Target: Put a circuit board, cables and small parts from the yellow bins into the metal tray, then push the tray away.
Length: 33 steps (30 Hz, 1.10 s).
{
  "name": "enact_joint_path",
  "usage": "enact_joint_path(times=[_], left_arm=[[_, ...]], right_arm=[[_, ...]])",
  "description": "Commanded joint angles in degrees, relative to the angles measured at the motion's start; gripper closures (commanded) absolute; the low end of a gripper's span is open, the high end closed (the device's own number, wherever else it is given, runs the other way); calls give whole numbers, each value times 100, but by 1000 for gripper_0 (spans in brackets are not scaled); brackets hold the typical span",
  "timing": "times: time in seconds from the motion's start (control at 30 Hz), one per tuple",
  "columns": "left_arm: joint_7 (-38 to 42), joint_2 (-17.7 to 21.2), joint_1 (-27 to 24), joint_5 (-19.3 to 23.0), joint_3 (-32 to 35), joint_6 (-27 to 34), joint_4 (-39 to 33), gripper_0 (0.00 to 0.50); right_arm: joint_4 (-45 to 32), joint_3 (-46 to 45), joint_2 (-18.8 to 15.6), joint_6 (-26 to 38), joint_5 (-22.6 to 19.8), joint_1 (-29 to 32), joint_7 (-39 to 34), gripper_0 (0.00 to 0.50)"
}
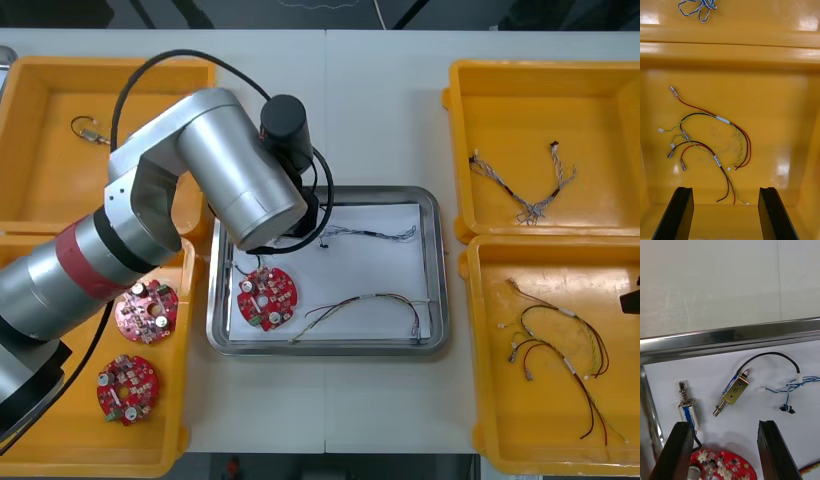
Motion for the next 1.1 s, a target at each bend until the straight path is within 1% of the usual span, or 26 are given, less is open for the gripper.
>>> enact_joint_path(times=[0.03,0.2,0.27,0.4,0.5,0.6,0.77,0.83,0.87,0.93,1.1], left_arm=[[270,247,26,251,555,443,-647,0],[-178,581,79,638,1003,864,-990,0],[-442,810,167,945,1399,1031,-1148,0],[-802,1135,298,1297,1856,1207,-1342,0],[-1136,1451,413,1648,2269,1374,-1412,0],[-1453,1724,544,1886,2594,1480,-1473,0],[-2015,2155,861,2211,3086,1564,-1517,0],[-2244,2366,1028,2369,3288,1564,-1526,0],[-2279,2410,1081,2404,3332,1564,-1535,0],[-2437,2594,1283,2501,3552,1564,-1588,0],[-2815,2884,1757,2571,4062,1564,-1676,0]], right_arm=[[-186,-183,58,16,44,162,-195,0],[-195,-183,58,16,18,171,-213,0],[-195,-183,58,16,18,171,-230,0],[-195,-183,58,16,0,162,-257,0],[-195,-183,58,16,-8,171,-274,0],[-195,-183,58,16,-17,162,-274,0],[-265,-174,32,16,-26,127,-283,0],[-300,-165,-30,16,-44,101,-283,0],[-309,-147,-48,16,-44,83,-283,0],[-406,-16,-144,16,-70,-5,-283,0],[-669,485,-417,16,-88,-330,-257,0]])
